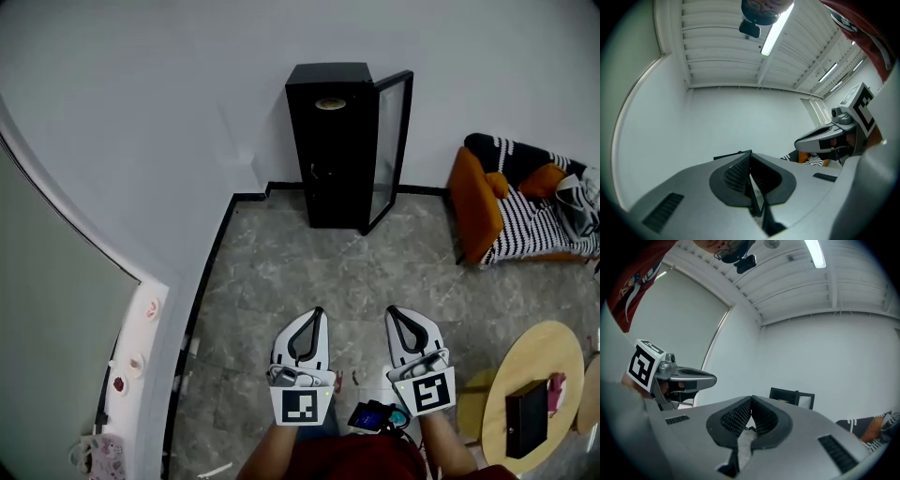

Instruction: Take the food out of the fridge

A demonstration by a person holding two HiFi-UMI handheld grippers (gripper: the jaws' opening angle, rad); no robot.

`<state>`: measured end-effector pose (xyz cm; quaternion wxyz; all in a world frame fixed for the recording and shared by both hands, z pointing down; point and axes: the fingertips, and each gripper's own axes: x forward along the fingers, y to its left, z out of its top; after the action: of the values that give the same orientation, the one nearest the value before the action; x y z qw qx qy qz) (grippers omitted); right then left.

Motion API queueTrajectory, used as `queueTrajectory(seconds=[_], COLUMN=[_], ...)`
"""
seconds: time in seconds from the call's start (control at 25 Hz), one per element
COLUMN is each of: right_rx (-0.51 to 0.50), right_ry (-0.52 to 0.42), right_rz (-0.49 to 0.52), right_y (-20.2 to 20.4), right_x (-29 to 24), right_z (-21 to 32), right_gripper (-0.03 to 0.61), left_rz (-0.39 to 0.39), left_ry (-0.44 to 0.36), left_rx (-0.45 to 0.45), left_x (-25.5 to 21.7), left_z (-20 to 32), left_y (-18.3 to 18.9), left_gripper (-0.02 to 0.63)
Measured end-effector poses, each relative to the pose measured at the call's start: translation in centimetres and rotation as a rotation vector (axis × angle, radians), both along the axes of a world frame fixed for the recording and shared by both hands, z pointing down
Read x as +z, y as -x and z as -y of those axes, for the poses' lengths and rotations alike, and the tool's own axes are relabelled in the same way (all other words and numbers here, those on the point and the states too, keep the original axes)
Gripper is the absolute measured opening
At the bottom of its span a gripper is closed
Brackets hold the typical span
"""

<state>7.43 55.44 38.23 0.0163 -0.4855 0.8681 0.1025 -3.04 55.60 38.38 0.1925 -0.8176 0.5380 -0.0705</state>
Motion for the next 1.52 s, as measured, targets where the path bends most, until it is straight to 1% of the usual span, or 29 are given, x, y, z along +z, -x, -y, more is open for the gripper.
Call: queueTrajectory(seconds=[0.32,0.4,0.56,0.68,0.8,1.0,1.2,1.4,1.52], right_rx=[0.011,0.022,0.043,0.053,0.06,0.064,0.055,0.031,0.022], right_ry=[0.028,0.034,0.025,0.008,0.003,0.003,0.025,0.026,0.028], right_rz=[-0.016,-0.012,-0.011,-0.009,-0.005,-0.003,0.02,0.015,0.017], right_y=[6.3,7.5,9.7,10.5,10.4,9.1,6.6,4.3,2.5], right_x=[0.0,0.0,-0.6,-1.2,-1.2,-0.4,0.1,-0.5,-0.8], right_z=[11.1,13.9,18.4,21.1,23.6,29.1,36.8,44.4,48.9], right_gripper=[0.021,0.021,0.021,0.021,0.021,0.021,0.021,0.021,0.021], left_rz=[-0.027,-0.022,-0.015,-0.013,-0.013,-0.003,0.001,0.012,0.031], left_ry=[-0.003,-0.009,-0.025,-0.022,-0.024,-0.018,-0.004,-0.036,-0.031], left_rx=[0.039,0.044,0.056,0.06,0.07,0.074,0.037,0.008,-0.003], left_x=[-0.7,-1.1,-1.9,-1.9,-1.9,-1.3,-0.9,-2.4,-2.7], left_z=[11.6,14.4,18.9,21.5,24.1,29.3,36.6,43.9,48.4], left_y=[5.6,7.0,9.6,10.6,10.5,9.2,7.1,5.1,3.5], left_gripper=[0.015,0.015,0.014,0.014,0.014,0.015,0.014,0.014,0.015])
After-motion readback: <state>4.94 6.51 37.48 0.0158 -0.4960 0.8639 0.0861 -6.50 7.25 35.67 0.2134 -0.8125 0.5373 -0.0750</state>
